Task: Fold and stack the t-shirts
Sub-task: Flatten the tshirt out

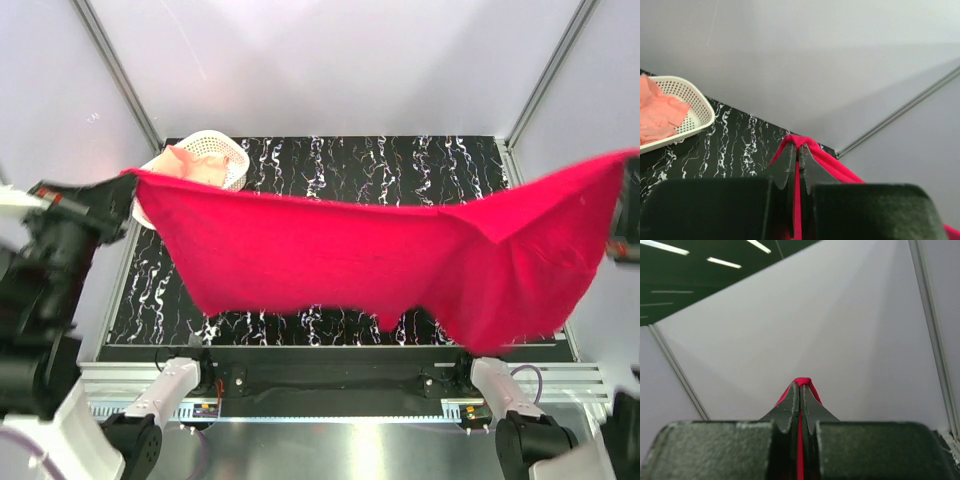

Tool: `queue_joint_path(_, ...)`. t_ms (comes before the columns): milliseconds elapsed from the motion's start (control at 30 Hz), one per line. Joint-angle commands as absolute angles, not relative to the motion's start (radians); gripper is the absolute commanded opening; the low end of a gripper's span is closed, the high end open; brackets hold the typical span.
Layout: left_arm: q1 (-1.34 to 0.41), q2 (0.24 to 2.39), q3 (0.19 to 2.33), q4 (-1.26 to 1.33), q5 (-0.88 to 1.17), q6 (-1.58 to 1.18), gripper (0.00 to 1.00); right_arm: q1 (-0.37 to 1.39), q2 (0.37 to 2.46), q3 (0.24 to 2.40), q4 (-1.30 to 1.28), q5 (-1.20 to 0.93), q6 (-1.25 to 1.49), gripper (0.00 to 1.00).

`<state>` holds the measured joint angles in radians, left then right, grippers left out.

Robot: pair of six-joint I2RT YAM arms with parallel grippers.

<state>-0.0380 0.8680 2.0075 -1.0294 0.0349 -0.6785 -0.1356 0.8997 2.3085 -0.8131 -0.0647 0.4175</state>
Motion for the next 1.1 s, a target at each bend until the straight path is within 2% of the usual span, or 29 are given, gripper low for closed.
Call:
queue_joint_path(0, -0.032, 0.963, 1.948, -0.869, 0.003, -0.681, 0.0, -0.135, 0.995, 2.182, -0.715, -0.045, 0.457, 0.0)
queue_joint_path(400, -0.035, 1.316, 1.612, -0.477, -0.006, -0.644, 0.0, -0.135, 1.175, 1.675, -0.307, -0.006, 0.482, 0.0)
queue_joint_path(533, -0.049, 1.478, 1.583, -0.379, 0.008, -0.612, 0.0, -0.135, 1.265, 1.481, -0.181, -0.006, 0.462, 0.0)
queue_joint_path(633, -0.061, 1.651, 1.633, -0.334, 0.028, -0.583, 0.0, -0.135, 1.365, 1.419, -0.089, -0.006, 0.451, 0.0)
queue_joint_path(733, -0.081, 1.8, 1.74, -0.339, 0.028, -0.569, 0.0, -0.135, 1.469, 1.446, -0.075, -0.006, 0.431, 0.0)
queue_joint_path(867, -0.097, 1.897, 1.891, -0.373, 0.032, -0.566, 0.0, -0.135, 1.549, 1.56, -0.143, 0.024, 0.39, 0.0)
queue_joint_path(1067, -0.104, 1.827, 2.008, -0.413, 0.032, -0.561, 0.0, -0.135, 1.546, 1.747, -0.222, 0.052, 0.354, 0.0)
